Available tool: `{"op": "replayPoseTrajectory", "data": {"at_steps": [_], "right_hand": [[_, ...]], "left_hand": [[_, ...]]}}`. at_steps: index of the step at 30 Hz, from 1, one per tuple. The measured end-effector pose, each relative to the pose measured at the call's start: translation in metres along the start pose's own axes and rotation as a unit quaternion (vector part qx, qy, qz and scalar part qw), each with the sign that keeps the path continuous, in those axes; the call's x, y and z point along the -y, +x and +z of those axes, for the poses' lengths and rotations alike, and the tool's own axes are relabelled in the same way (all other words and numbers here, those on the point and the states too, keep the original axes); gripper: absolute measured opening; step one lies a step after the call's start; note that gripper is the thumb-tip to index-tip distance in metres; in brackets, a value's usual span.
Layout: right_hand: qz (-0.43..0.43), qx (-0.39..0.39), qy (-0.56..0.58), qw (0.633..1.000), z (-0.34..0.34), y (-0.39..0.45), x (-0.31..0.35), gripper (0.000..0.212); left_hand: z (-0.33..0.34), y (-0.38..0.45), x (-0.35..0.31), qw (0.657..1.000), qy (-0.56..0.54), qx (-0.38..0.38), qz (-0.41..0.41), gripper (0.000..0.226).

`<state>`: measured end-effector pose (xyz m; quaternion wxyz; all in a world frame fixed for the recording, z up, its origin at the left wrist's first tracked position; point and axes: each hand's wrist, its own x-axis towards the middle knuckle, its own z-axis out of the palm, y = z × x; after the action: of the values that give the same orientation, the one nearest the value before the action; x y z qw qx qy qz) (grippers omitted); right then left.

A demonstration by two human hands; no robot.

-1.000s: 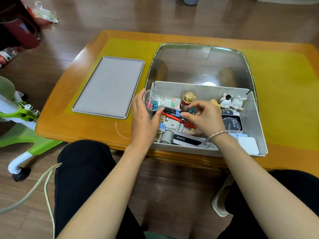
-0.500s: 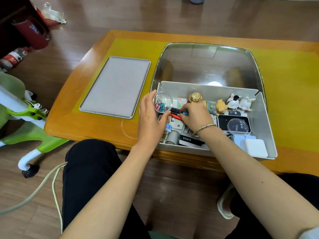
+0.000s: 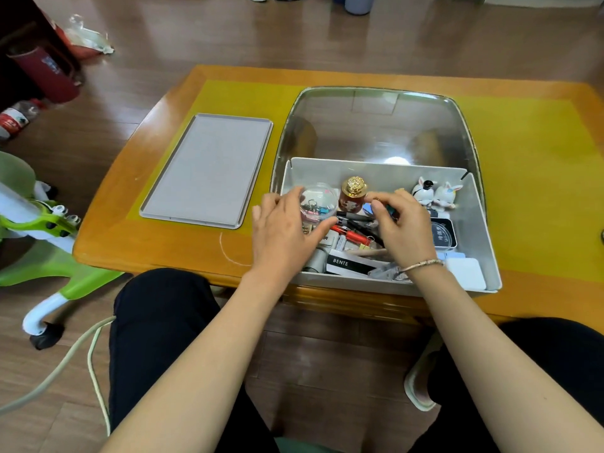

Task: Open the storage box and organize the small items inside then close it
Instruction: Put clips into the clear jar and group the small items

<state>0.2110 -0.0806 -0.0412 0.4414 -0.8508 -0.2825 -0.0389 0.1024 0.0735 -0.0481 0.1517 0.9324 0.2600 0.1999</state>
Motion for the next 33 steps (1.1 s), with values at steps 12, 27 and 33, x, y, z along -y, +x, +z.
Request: {"op": "replayPoseTrajectory", "data": {"at_steps": [12,27,33], "right_hand": [[0.05,-0.132,0.111,0.984,-0.021,-0.02,-0.002,0.009],[-0.013,-0.09,0.051,0.995,-0.008,-0.024,0.011,0.01],[0.02,-0.092,0.045,0.995,-0.007,-0.024,0.01,0.017]], "left_hand": [[0.025,-0.011,-0.028,0.967,-0.24,0.084,0.032,0.07],[0.021,-0.017,-0.034,0.984,-0.154,0.049,0.077,0.072],[0.025,-0.017,-0.034,0.987,-0.134,0.075,0.055,0.073]]}}
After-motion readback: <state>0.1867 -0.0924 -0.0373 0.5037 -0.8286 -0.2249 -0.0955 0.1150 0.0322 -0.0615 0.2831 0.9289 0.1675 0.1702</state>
